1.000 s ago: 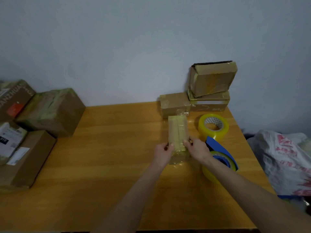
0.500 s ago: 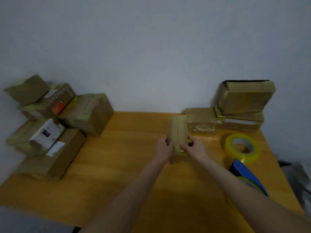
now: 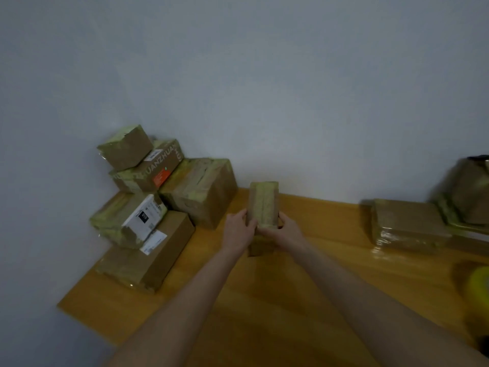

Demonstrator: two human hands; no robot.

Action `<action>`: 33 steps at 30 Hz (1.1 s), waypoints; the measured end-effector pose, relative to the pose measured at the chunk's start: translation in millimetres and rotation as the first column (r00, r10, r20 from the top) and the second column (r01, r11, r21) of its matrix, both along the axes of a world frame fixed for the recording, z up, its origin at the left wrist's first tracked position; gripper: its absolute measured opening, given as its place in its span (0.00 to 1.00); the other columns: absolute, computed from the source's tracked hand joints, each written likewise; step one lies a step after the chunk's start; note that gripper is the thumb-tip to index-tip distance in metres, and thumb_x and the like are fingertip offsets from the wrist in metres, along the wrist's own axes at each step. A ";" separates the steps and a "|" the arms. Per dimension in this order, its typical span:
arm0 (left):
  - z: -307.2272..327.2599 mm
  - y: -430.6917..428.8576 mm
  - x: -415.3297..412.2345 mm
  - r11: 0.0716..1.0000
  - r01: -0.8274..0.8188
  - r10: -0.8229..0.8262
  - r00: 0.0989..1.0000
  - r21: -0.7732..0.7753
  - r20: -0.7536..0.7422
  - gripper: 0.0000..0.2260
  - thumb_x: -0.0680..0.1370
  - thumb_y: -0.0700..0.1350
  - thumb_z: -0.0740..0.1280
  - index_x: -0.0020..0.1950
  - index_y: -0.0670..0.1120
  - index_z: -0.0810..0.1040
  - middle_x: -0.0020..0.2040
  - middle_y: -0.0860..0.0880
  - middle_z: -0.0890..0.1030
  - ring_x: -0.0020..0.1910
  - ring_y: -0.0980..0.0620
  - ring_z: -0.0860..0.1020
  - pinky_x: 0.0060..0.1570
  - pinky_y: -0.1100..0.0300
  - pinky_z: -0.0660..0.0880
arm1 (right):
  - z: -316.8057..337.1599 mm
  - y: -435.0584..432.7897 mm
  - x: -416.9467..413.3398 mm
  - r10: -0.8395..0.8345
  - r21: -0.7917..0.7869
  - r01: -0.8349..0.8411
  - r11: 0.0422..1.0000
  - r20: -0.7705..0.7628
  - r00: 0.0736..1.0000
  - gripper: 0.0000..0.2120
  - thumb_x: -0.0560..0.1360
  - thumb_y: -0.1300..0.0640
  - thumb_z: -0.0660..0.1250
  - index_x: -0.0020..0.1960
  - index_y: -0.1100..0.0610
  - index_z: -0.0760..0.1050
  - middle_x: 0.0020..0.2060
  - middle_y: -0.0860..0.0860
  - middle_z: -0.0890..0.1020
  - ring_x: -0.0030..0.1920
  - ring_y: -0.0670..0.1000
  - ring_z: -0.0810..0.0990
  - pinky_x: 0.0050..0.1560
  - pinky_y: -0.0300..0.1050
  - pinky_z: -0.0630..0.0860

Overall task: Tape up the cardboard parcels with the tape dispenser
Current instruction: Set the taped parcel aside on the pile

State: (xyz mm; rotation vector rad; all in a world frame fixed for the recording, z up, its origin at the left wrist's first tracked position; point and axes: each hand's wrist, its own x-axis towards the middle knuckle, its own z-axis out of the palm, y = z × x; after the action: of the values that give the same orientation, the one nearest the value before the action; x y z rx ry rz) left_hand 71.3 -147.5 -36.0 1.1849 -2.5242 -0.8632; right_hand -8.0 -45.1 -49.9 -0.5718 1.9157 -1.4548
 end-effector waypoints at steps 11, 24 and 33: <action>-6.3 -175.6 -30.9 0.931 0.247 -0.195 0.959 -0.268 0.204 0.12 0.81 0.45 0.57 0.57 0.43 0.77 0.57 0.43 0.76 0.60 0.44 0.71 0.60 0.51 0.69 | -28.0 -186.1 -11.1 -0.241 0.034 0.240 0.970 0.014 0.970 0.32 0.73 0.54 0.73 0.74 0.55 0.65 0.61 0.54 0.78 0.59 0.57 0.78 0.50 0.45 0.76; -12.2 -197.4 -49.5 0.945 0.269 -0.267 0.963 -0.185 0.036 0.19 0.79 0.43 0.62 0.70 0.46 0.70 0.67 0.47 0.68 0.64 0.47 0.70 0.61 0.52 0.71 | -36.1 -217.4 -16.7 -0.093 0.306 0.120 0.944 -0.102 0.990 0.28 0.80 0.53 0.62 0.77 0.55 0.58 0.69 0.57 0.72 0.66 0.59 0.73 0.62 0.52 0.73; -21.3 -126.2 -85.8 0.884 0.423 -0.403 0.905 -0.198 0.134 0.19 0.79 0.42 0.62 0.70 0.47 0.69 0.67 0.46 0.67 0.66 0.47 0.67 0.58 0.54 0.71 | -21.3 -118.2 -58.7 -0.133 0.493 0.351 0.796 -0.423 0.896 0.30 0.76 0.53 0.68 0.75 0.56 0.62 0.70 0.58 0.69 0.68 0.58 0.69 0.65 0.49 0.68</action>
State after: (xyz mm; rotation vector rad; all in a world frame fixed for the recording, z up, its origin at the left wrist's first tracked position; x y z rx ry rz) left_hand -14.5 -273.8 -57.3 0.6354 -2.9110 -0.5909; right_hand -66.6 -163.3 -71.2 -0.3304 2.6624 -0.8708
